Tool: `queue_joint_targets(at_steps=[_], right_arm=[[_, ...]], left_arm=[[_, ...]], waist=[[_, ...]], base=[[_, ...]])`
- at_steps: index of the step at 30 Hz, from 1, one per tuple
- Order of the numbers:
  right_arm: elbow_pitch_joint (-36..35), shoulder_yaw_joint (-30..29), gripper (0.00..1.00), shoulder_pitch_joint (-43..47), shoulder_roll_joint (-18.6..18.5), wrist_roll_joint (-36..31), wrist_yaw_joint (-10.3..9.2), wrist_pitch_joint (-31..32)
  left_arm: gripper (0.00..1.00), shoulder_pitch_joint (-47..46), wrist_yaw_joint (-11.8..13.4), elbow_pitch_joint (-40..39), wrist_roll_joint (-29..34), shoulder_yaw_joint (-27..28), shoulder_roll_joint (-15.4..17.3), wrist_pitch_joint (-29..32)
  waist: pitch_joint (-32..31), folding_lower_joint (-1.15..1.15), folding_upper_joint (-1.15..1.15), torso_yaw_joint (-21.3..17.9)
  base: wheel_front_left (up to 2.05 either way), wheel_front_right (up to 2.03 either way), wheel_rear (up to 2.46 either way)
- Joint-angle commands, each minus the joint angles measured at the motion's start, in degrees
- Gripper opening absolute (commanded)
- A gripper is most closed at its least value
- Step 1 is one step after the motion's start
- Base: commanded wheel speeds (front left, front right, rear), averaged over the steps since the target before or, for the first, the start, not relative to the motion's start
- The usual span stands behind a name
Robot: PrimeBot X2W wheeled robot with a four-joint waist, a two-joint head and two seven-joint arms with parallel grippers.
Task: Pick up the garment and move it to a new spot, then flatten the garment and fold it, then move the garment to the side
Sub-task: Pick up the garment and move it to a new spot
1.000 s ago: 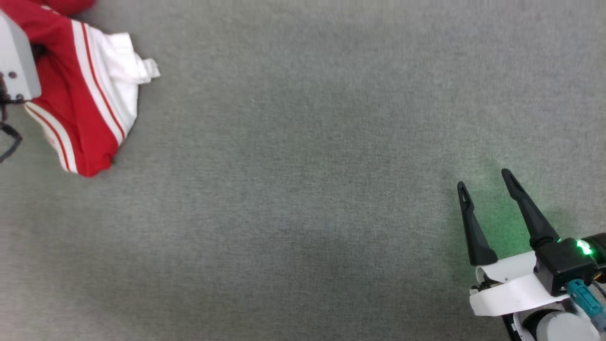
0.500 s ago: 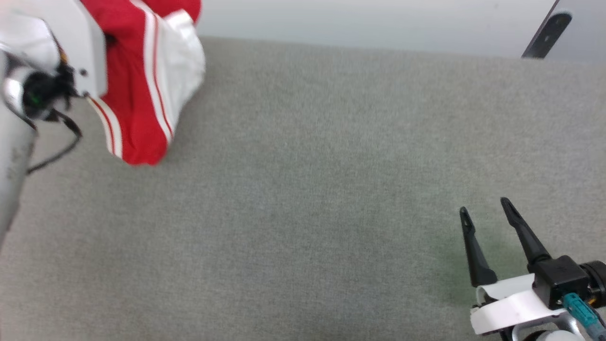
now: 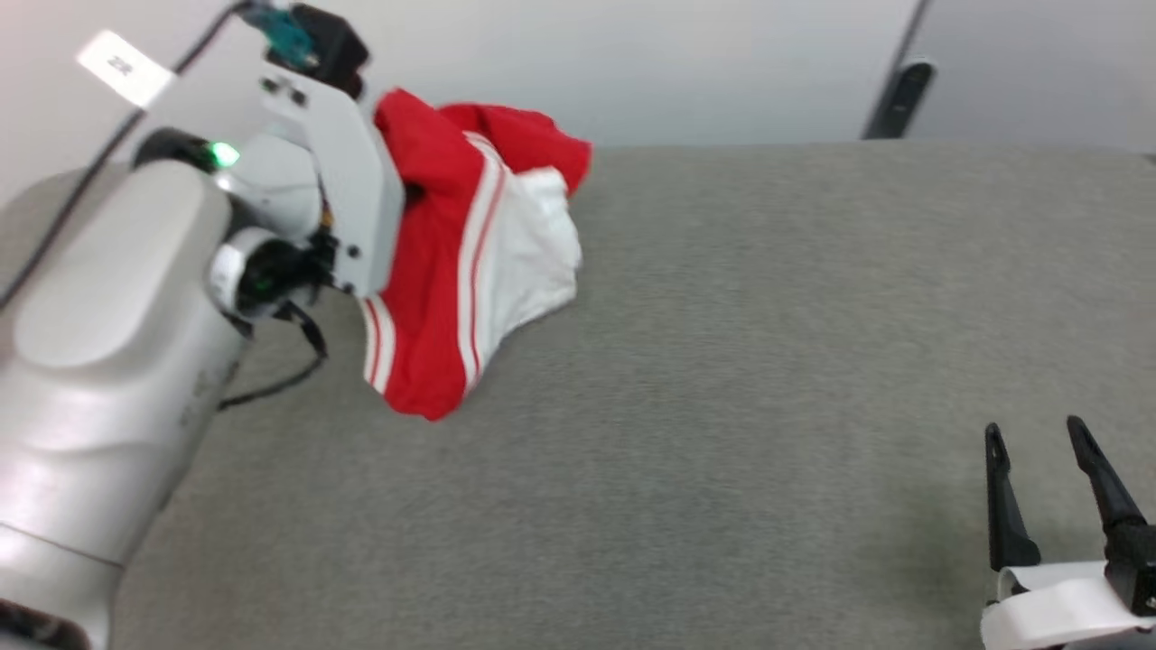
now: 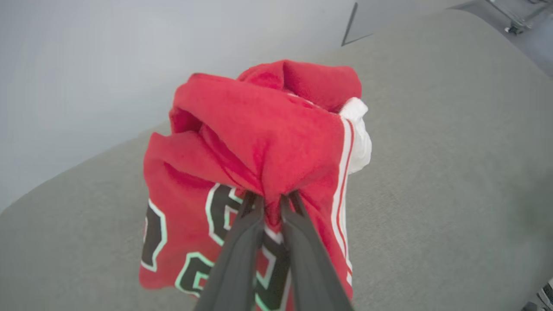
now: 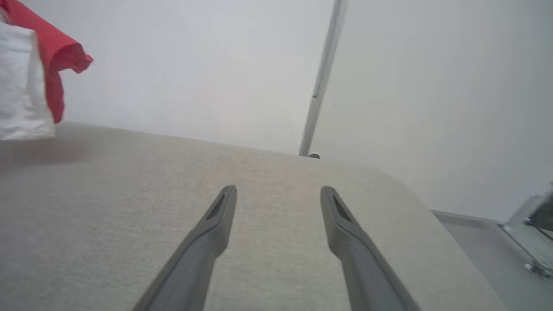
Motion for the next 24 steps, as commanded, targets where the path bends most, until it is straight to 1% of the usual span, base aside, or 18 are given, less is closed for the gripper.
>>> queue_joint_targets(at_steps=[1,2,3,4,5,7,12,16,21,24], right_arm=[[0.15,-0.64,1.0,0.54,0.26,-0.35,-0.04,-0.39],[0.15,-0.64,1.0,0.54,0.26,-0.35,-0.04,-0.39],[0.24,-1.21,1.0,0.85,0.59,-0.68,-0.04,-0.48],[0.24,-1.21,1.0,0.85,0.59,-0.68,-0.04,-0.48],[0.38,-2.05,1.0,1.25,0.81,-0.78,-0.04,-0.6],[0.57,-2.52,1.0,1.6,1.12,-0.86,-0.04,-0.68],[0.8,-2.21,1.0,1.47,1.47,-0.84,-0.04,-0.91],[1.48,-1.4,1.0,0.77,1.76,-0.36,-0.04,-1.08],[2.56,0.01,1.0,-0.17,2.04,0.35,-0.04,-1.32],[2.99,0.74,1.0,-0.8,2.12,0.63,-0.04,-1.45]], left_arm=[[0.0,1.1,-0.04,-0.83,-0.55,-0.16,-0.49,0.22],[0.0,1.1,-0.04,-0.83,-0.55,-0.16,-0.49,0.22],[0.0,2.18,0.47,-1.89,-1.14,-0.6,-1.08,0.81],[0.0,2.18,0.47,-1.89,-1.14,-0.6,-1.08,0.81],[0.0,2.88,0.75,-3.29,-1.21,-1.26,-1.86,1.4],[0.0,3.81,1.2,-4.36,-1.5,-1.73,-2.46,2.04],[0.0,5.65,2.23,-5.47,-1.84,-3.08,-2.91,4.02],[0.0,7.53,1.5,-5.75,-2.27,-5.01,-2.69,5.83],[0.0,10.04,0.45,-4.25,-2.48,-7.26,-1.53,6.11],[0.0,10.85,0.07,-2.59,-2.37,-8.19,-0.86,5.26]], waist=[[-0.14,0.0,0.0,-5.46],[-0.14,0.0,0.0,-5.46],[-0.19,0.0,0.0,-7.44],[-0.19,0.0,0.0,-7.44],[-0.14,0.0,0.0,-9.05],[-0.04,0.0,0.0,-10.48],[0.39,0.0,0.0,-12.89],[1.36,0.0,0.0,-14.55],[2.88,0.0,0.0,-16.12],[3.78,0.0,0.0,-16.74]], base=[[0.0,0.0,0.0],[0.0,0.0,0.0],[0.0,0.0,0.0],[0.0,0.0,0.0],[0.0,0.0,0.0],[0.0,0.0,0.0],[0.0,0.0,0.0],[0.0,0.0,0.0],[0.0,0.0,0.0],[0.0,0.0,0.0]])
